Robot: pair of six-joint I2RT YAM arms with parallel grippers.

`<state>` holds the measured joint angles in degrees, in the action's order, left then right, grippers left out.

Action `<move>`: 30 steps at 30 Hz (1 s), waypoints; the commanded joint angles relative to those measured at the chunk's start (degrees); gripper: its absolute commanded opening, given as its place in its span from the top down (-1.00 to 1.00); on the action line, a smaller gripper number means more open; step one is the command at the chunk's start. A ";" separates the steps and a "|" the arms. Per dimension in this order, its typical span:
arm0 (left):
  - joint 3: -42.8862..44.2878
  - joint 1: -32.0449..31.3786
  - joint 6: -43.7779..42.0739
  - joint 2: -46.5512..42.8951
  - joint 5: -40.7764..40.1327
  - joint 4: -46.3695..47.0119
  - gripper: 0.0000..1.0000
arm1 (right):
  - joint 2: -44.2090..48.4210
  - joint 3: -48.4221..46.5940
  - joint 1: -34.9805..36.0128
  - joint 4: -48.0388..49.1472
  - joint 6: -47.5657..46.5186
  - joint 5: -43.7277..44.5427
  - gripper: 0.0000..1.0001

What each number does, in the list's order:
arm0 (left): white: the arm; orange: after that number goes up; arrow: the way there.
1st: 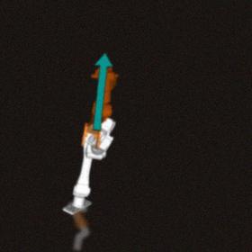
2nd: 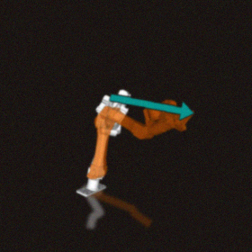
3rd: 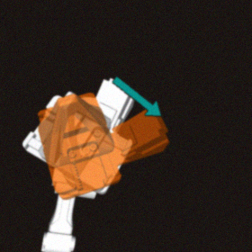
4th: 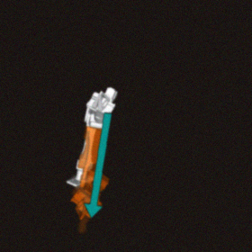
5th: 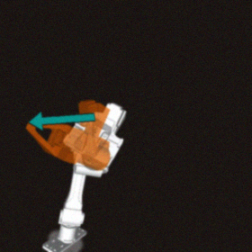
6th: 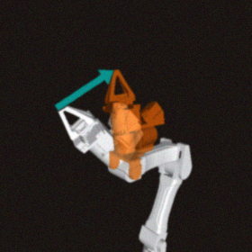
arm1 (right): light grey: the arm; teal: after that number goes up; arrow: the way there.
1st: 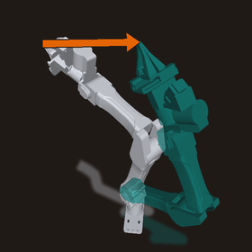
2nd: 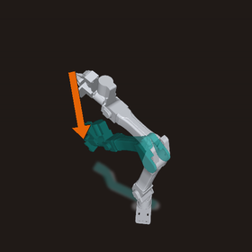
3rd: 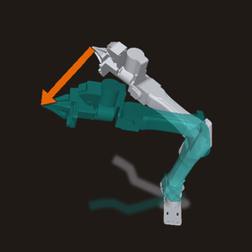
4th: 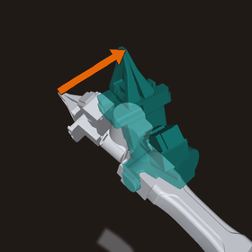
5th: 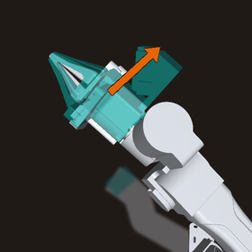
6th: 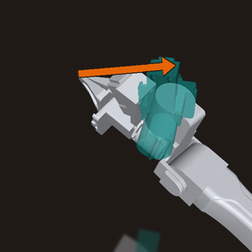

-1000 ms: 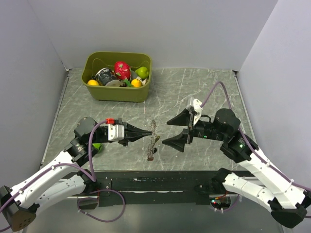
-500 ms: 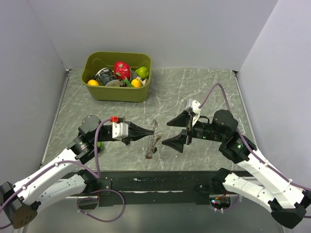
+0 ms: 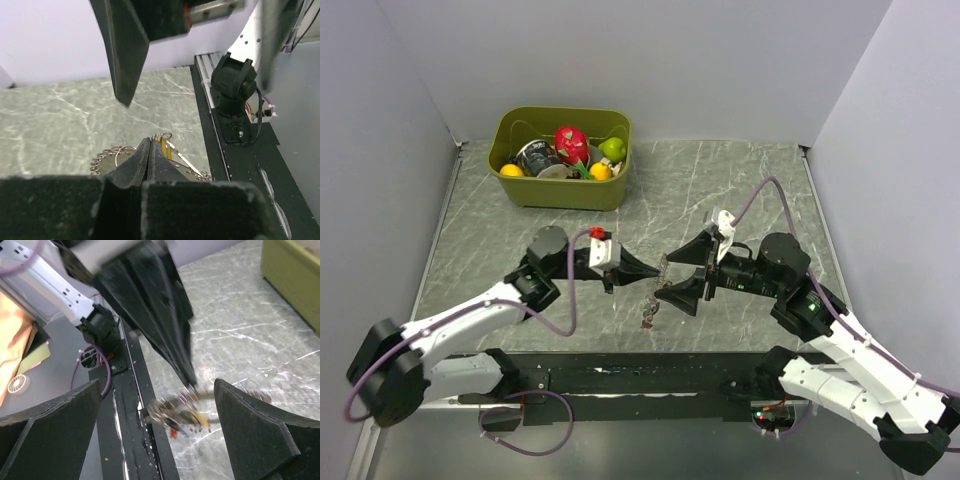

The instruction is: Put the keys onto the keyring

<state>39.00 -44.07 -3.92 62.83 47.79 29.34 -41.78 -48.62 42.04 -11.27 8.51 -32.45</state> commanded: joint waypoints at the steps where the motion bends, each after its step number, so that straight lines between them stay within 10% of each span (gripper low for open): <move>1: 3.44 -2.06 2.87 6.67 3.71 14.32 0.98 | 2.05 -0.60 -0.29 1.16 0.45 2.12 -0.99; 21: -2.87 -9.01 26.50 41.31 0.55 66.87 0.98 | 4.25 -0.33 -0.38 -0.86 0.63 7.66 -0.99; 30: -7.36 -8.57 20.55 42.73 -3.14 62.69 0.99 | 3.37 -1.21 -0.38 -2.09 0.19 7.75 -0.99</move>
<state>32.16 -52.64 20.29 107.48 45.67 72.86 -38.44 -48.62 41.95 -13.96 8.73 -25.50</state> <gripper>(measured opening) 0.011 0.994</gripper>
